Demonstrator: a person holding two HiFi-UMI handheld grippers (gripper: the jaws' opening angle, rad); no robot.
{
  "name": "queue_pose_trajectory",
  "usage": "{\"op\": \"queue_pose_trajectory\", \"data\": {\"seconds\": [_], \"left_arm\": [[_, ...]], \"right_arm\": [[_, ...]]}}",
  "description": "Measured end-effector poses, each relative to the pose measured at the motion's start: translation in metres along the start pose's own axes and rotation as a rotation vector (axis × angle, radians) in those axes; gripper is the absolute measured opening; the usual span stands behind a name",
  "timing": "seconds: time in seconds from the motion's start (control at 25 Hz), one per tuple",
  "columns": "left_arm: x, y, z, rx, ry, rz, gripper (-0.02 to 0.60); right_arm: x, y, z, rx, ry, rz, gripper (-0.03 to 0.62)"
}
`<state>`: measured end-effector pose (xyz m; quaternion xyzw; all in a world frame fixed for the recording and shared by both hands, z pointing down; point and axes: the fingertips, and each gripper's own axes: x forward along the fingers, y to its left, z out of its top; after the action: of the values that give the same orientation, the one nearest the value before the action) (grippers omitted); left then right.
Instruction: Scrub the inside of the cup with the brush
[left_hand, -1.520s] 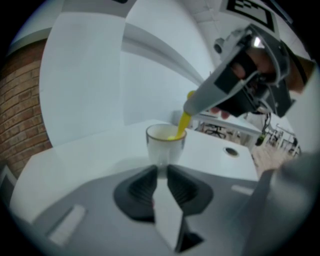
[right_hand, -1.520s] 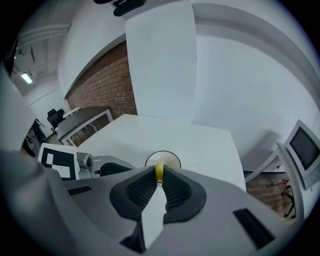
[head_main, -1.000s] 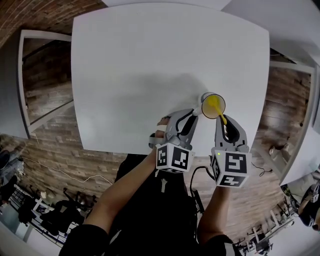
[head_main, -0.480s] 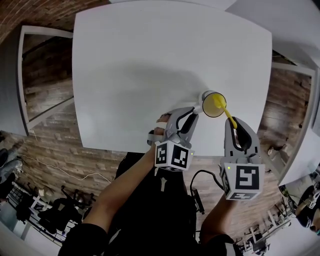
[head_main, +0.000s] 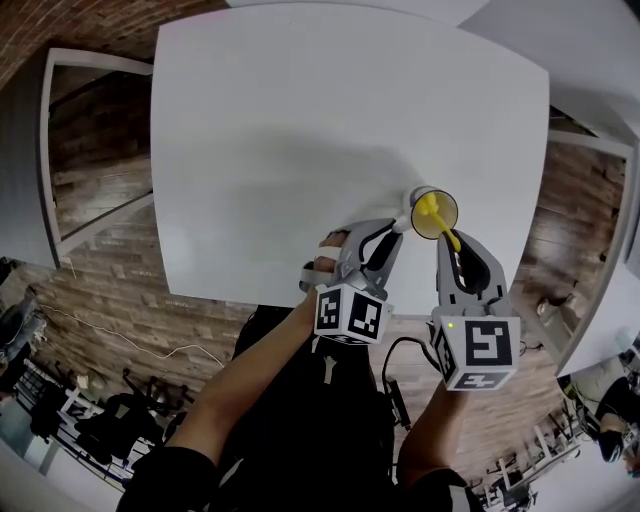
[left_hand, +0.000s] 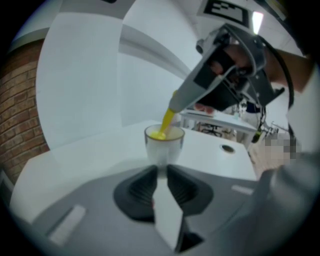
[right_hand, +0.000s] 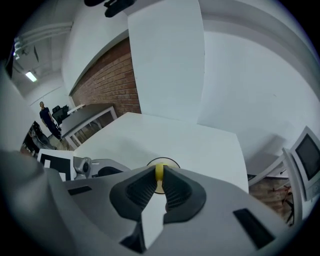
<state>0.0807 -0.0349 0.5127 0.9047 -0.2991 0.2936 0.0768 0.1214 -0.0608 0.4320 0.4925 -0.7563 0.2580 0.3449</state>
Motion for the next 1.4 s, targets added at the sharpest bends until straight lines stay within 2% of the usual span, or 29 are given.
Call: {"op": "queue_pose_trajectory", "data": {"seconds": [0.16, 0.4, 0.52, 0.84, 1.0, 1.24, 1.4], "left_arm": [[0.000, -0.002, 0.000, -0.003, -0.005, -0.010, 0.064], [0.000, 0.000, 0.000, -0.002, -0.005, -0.015, 0.063], [0.001, 0.002, 0.000, -0.007, -0.005, -0.014, 0.064], [0.000, 0.002, 0.000, -0.010, 0.002, -0.010, 0.063], [-0.001, 0.002, -0.001, -0.011, 0.001, -0.010, 0.063], [-0.002, 0.002, 0.000, -0.022, -0.002, -0.006, 0.063], [-0.001, 0.002, -0.001, -0.027, -0.002, -0.007, 0.064]], "right_arm": [[-0.017, 0.006, 0.016, -0.021, -0.027, -0.011, 0.029], [0.023, 0.001, -0.010, 0.016, 0.024, -0.008, 0.029], [0.026, 0.002, -0.008, 0.017, 0.023, -0.002, 0.029], [-0.025, 0.026, 0.016, -0.094, 0.014, 0.004, 0.029], [-0.021, 0.028, 0.006, -0.111, 0.053, 0.011, 0.029], [0.017, 0.028, -0.022, -0.141, 0.120, 0.002, 0.029], [0.017, 0.027, -0.021, -0.154, 0.139, 0.002, 0.029]]}}
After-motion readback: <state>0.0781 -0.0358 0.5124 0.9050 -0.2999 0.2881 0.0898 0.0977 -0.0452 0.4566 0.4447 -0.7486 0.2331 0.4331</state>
